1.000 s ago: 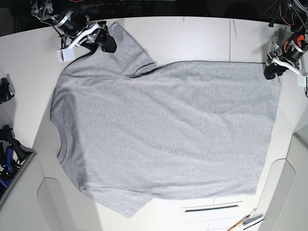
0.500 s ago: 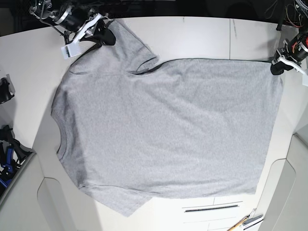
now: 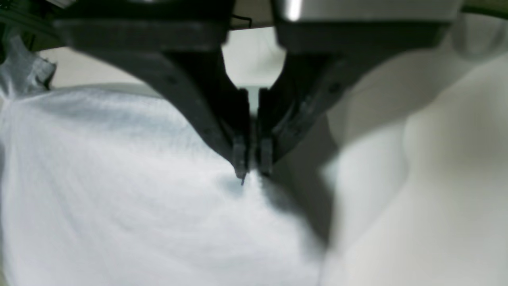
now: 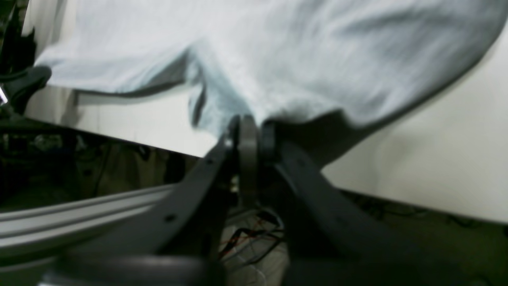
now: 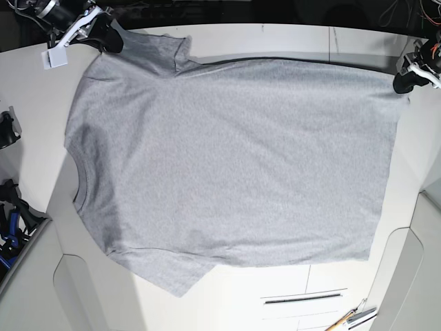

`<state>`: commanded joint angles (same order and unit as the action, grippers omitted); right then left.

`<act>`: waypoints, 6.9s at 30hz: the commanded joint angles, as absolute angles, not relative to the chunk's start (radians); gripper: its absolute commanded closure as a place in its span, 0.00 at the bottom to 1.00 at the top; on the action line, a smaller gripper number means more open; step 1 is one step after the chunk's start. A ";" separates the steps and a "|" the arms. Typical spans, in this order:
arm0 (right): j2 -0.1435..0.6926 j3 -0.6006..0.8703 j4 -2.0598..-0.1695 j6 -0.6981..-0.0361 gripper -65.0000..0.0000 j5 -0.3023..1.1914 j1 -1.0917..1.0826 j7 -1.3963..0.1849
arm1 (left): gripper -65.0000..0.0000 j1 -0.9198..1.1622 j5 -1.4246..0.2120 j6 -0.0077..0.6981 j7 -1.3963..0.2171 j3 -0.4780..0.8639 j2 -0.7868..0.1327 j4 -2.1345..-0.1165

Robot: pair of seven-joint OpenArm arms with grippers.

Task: Fold the T-shirt properly
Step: 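Lift the shoulder edge with both grippers and fold it over the shirt, then release the folded edge and raise both grippers away, then move both grippers to the shirt's hem edge and grasp it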

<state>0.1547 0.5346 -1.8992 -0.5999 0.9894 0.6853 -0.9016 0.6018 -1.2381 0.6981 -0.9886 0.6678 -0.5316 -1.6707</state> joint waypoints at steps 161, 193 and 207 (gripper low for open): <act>0.388 0.703 -1.676 -0.592 1.00 0.988 0.490 -1.036 | 1.00 0.835 -0.676 0.698 -0.588 0.609 -0.393 -1.951; 0.440 0.762 -1.676 -0.572 0.50 0.846 0.347 -0.890 | 0.48 0.828 -0.883 0.698 -0.660 0.867 -0.400 -1.950; 0.440 0.735 -1.354 -0.572 0.50 0.766 -0.078 -0.762 | 0.43 0.574 -0.857 0.688 -0.628 0.843 -0.453 -1.845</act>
